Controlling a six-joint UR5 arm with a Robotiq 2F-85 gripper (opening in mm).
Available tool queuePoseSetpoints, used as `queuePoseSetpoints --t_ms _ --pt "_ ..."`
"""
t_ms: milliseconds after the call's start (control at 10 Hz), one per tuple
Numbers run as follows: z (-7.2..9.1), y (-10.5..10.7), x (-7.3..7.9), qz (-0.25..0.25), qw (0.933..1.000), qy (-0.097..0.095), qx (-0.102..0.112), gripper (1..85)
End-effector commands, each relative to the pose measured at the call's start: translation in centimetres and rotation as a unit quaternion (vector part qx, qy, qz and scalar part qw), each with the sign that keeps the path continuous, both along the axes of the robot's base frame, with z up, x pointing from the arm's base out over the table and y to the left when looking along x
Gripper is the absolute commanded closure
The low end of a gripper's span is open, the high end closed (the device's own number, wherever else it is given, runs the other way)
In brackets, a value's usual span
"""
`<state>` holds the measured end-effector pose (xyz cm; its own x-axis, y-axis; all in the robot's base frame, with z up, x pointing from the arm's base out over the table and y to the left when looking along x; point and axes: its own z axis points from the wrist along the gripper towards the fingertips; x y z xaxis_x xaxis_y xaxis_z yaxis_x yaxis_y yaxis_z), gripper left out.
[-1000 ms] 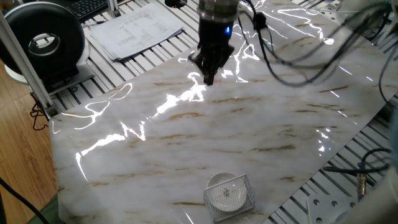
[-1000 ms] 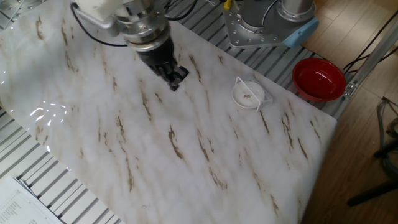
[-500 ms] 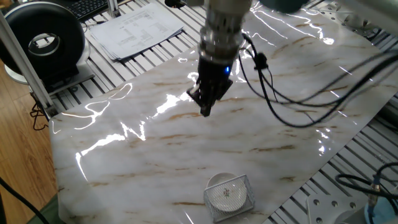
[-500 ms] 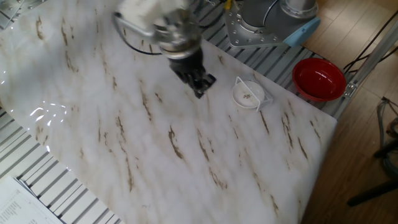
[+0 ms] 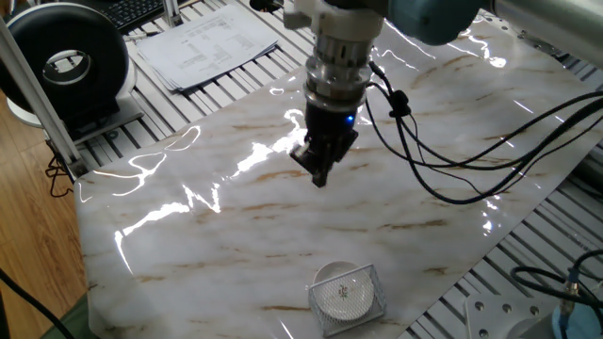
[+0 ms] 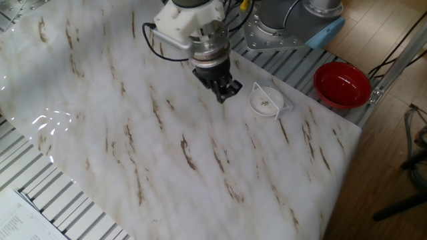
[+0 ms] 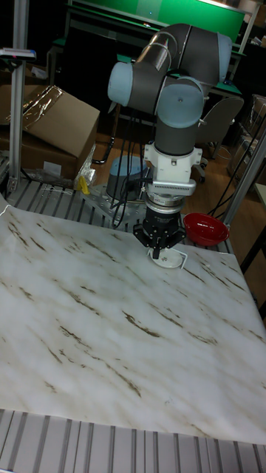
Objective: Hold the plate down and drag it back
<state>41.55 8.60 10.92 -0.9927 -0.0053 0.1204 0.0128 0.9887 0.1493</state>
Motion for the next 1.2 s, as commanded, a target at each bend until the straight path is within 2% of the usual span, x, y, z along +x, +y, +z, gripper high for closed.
queuePoseSetpoints --t_ms 0,200,300,400,500,600,700,900,1100 --pt "0.1 -0.1 -1.6 0.0 0.9996 0.028 -0.004 84.3" --pt "0.2 0.1 -1.8 -0.003 0.9995 0.031 -0.001 84.3" --pt "0.4 1.5 -1.7 -0.013 0.9991 0.033 0.025 84.3" --pt "-0.8 2.6 -1.3 -0.021 0.999 0.018 0.036 84.3" --pt "-2.8 3.4 -1.6 -0.027 0.9992 0.01 0.026 84.3" --pt "-4.2 4.5 -2.3 -0.032 0.9992 0.015 0.018 84.3" --pt "-5.1 5.5 -2.7 -0.033 0.9991 0.02 0.019 84.3" --pt "-6.0 6.8 -3.4 -0.029 0.9984 0.031 0.038 84.3" --pt "-6.8 6.7 -4.0 -0.026 0.9983 0.028 0.045 84.3"
